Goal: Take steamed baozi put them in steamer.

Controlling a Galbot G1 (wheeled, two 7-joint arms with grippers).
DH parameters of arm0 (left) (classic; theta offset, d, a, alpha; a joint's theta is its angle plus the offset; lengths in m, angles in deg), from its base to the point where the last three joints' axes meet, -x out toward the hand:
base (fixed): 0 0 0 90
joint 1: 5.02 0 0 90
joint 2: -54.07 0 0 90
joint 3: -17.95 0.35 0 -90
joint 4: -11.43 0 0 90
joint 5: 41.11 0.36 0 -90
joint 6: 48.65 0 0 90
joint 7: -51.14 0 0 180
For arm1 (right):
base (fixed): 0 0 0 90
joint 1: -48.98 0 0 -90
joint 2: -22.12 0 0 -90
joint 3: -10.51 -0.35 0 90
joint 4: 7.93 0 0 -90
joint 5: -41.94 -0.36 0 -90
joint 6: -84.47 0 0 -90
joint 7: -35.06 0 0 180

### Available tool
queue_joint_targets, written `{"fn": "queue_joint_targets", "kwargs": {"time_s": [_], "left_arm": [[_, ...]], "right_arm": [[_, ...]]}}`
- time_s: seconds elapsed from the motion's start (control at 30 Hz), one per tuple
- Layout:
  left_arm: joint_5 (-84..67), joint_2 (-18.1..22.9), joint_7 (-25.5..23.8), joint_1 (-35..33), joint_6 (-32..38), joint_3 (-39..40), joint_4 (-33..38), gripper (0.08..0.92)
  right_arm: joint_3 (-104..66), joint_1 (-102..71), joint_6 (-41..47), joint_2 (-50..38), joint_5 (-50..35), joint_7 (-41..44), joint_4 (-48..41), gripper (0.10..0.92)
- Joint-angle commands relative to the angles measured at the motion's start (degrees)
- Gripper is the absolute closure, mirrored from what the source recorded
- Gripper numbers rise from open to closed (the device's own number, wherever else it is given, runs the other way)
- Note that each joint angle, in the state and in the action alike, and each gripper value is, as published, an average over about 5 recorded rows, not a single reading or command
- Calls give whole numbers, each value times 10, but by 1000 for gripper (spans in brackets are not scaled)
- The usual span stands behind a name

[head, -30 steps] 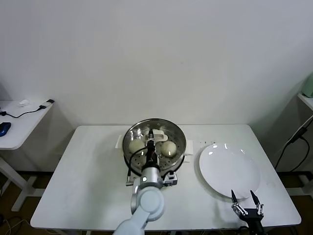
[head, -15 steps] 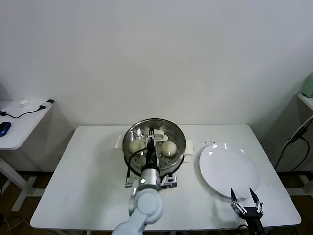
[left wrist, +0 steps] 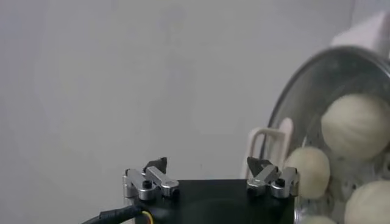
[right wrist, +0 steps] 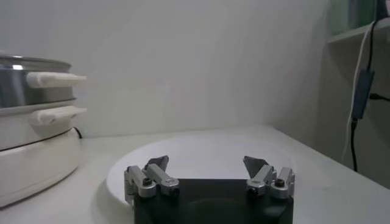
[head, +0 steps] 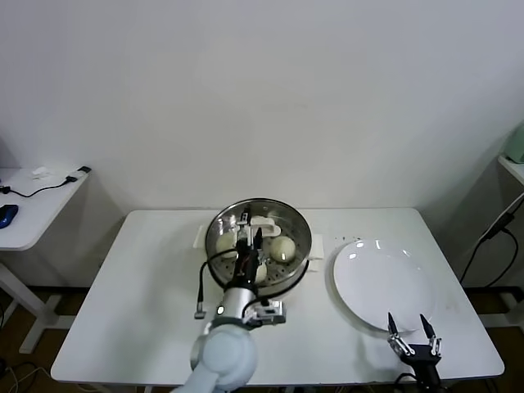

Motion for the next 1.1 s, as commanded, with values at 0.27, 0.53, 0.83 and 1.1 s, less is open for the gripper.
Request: {"fn": "queue_joint_targets", "kwargs": {"time_s": [0.27, 0.53, 0.83, 1.1], "left_arm": [[-831, -46, 103, -191, 330, -352, 117, 177], [-1003, -124, 55, -233, 375, -438, 25, 177], [-1001, -131, 9, -228, 427, -428, -113, 177], [-977, -128, 0, -232, 448, -426, -167, 177]], "right_arm": [[-9, -2, -29, 4, 24, -35, 11, 203], [-5, 0, -36, -1, 22, -48, 5, 203], [-2, 8, -33, -2, 18, -57, -4, 203], [5, 17, -33, 2, 21, -58, -11, 203]]}}
